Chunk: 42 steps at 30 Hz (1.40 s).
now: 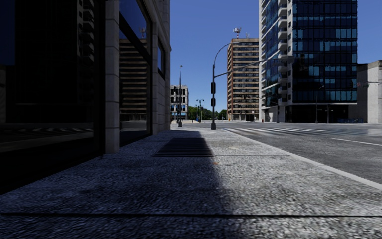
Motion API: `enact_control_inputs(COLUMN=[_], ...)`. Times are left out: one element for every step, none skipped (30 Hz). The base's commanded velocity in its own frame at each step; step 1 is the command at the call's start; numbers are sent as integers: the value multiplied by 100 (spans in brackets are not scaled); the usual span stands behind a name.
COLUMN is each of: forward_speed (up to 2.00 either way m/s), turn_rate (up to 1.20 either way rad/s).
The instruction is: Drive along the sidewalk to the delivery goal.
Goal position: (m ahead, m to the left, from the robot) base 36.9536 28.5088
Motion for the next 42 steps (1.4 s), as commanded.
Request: enact_control_inputs(forward_speed=[200, 200, 200, 200, 200, 200, 200, 200, 200, 200, 200, 200, 200, 200, 200, 200, 200, 200, 200, 200, 200, 200, 200, 200, 200, 200, 200, 200, 200, 200, 200, 200, 200, 200, 200, 200, 200, 200, 200, 200, 200, 200], turn_rate=[0, 0, 0, 0, 0, 0, 0, 0, 0, 0, 0, 0, 0, 0, 0, 0, 0, 0, 0, 0, 0, 0, 0, 0, 0, 0, 0, 0, 0, 0, 0, 0, 0, 0, 0, 0, 0, 0, 0, 0, 0, 0])
